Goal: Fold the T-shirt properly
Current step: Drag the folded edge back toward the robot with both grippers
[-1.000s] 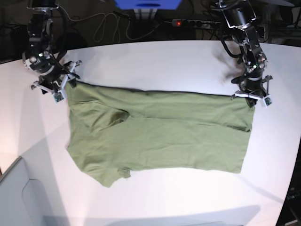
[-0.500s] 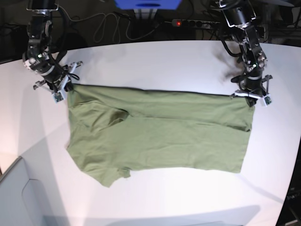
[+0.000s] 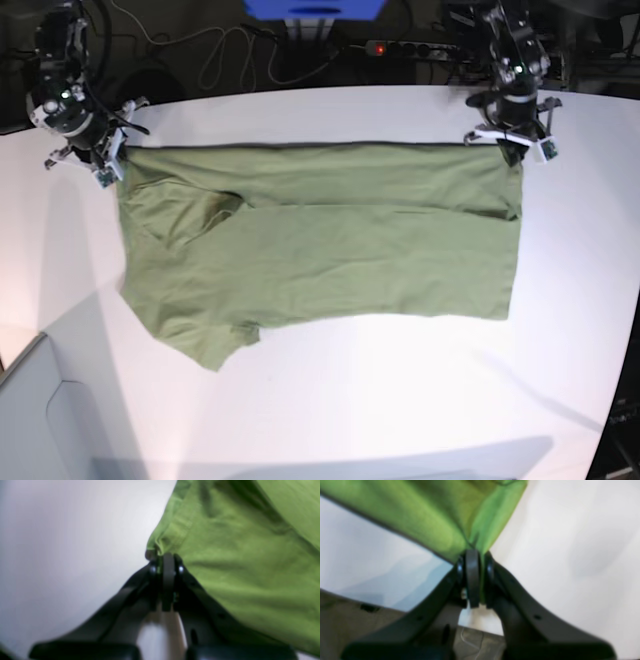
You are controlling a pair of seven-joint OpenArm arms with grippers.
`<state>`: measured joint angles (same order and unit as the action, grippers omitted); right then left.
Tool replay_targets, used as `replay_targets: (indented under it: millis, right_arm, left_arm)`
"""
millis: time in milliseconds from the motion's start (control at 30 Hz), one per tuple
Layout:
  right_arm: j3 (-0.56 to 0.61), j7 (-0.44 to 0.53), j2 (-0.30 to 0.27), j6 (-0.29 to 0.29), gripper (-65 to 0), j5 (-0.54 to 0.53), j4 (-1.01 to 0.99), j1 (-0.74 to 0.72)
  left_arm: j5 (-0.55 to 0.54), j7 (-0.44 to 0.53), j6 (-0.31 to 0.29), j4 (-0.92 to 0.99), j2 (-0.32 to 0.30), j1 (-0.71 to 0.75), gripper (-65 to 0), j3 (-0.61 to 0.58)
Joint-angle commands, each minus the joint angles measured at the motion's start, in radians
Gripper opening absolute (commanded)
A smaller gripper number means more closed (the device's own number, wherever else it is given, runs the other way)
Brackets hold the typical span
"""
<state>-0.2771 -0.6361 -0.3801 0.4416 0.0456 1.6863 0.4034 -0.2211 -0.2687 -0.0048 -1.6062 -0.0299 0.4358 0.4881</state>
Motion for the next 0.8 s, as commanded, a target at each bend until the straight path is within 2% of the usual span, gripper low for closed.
replay_targets:
  millis: [0,167,433,767]
  right_arm:
    - [-0.040,-0.008,-0.020,0.007,-64.9,0.007,0.018,0.018]
    - [-0.121,-0.008,-0.015,0.009,-64.9,0.007,0.030,0.067]
    - [-0.127,-0.008,-0.013,0.009,-64.9,0.007,0.030,0.091]
    - [-0.127,-0.008,-0.013,0.009,-63.6,0.007,0.030,0.090]
  left_arm:
    - [0.001,-0.005,0.004,-0.030,-0.002,0.030,-65.0,0.004]
    - [0.001,-0.005,0.004,-0.095,-0.003,0.113,-65.0,0.005]
    - [0.001,-0.005,0.004,-0.168,0.000,0.194,-65.0,0.004]
    - [0.001,-0.007,0.004,-0.176,0.002,0.212,-65.0,0.002]
